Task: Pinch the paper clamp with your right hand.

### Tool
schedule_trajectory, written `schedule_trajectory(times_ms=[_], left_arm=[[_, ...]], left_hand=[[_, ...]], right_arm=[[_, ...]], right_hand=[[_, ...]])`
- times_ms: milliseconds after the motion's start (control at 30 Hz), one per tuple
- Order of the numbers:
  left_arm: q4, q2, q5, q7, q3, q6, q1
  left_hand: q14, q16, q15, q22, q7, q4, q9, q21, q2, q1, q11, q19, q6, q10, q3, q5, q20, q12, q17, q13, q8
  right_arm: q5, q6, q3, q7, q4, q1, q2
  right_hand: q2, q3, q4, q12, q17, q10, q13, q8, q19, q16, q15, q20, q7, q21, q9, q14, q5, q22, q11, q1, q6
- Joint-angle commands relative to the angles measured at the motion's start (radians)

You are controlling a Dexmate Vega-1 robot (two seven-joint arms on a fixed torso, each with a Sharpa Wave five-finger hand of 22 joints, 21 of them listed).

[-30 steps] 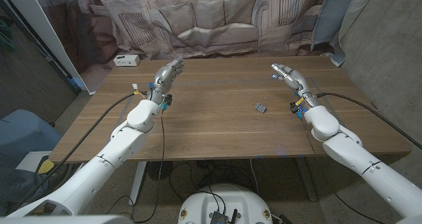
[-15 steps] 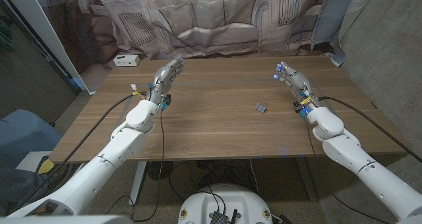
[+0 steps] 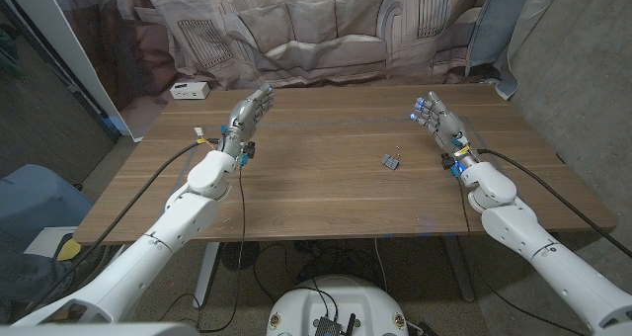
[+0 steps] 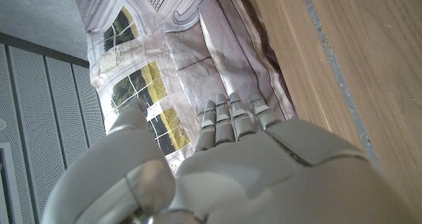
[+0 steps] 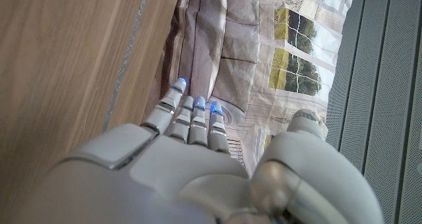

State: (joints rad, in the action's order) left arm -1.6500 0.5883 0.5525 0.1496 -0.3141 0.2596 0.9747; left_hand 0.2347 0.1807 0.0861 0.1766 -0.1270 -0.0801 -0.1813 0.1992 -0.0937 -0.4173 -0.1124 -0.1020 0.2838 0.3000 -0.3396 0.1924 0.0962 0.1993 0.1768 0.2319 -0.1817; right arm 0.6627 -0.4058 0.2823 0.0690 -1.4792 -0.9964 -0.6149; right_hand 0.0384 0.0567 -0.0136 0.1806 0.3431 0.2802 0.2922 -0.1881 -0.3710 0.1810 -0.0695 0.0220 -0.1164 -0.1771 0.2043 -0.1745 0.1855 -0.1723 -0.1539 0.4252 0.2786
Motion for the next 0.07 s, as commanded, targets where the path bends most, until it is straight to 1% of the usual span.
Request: schedule_trajectory(times_ms=[33,67], left_arm=[[0.008,0.001,0.008,-0.010,0.006,0.017,0.006],[0.010,0.000,0.010,-0.012,0.006,0.022,0.007]], left_hand=[[-0.003,0.000,0.000,0.003,-0.005,-0.004,-0.003,-0.004,0.000,0.007,0.001,-0.005,-0.003,-0.004,-0.001,0.002,-0.008,0.000,0.001,0.002,-0.004],[-0.003,0.000,0.000,0.003,-0.004,-0.005,-0.003,-0.004,0.000,0.007,0.001,-0.005,-0.002,-0.004,-0.001,0.002,-0.008,0.000,0.001,0.002,-0.004]], right_arm=[[0.016,0.012,0.003,-0.003,-0.009,-0.006,0.006],[0.015,0.014,0.004,-0.003,-0.011,-0.007,0.005]], right_hand=[[0.000,-0.005,0.001,0.006,0.000,-0.003,0.001,-0.001,0.003,0.002,-0.002,0.000,-0.006,-0.003,0.002,0.002,0.009,0.000,0.000,-0.013,0.001],[-0.001,-0.006,0.001,0.007,0.000,-0.002,0.000,-0.001,0.003,0.003,-0.002,0.000,-0.006,-0.004,0.001,0.001,0.010,0.000,-0.001,-0.013,0.001]])
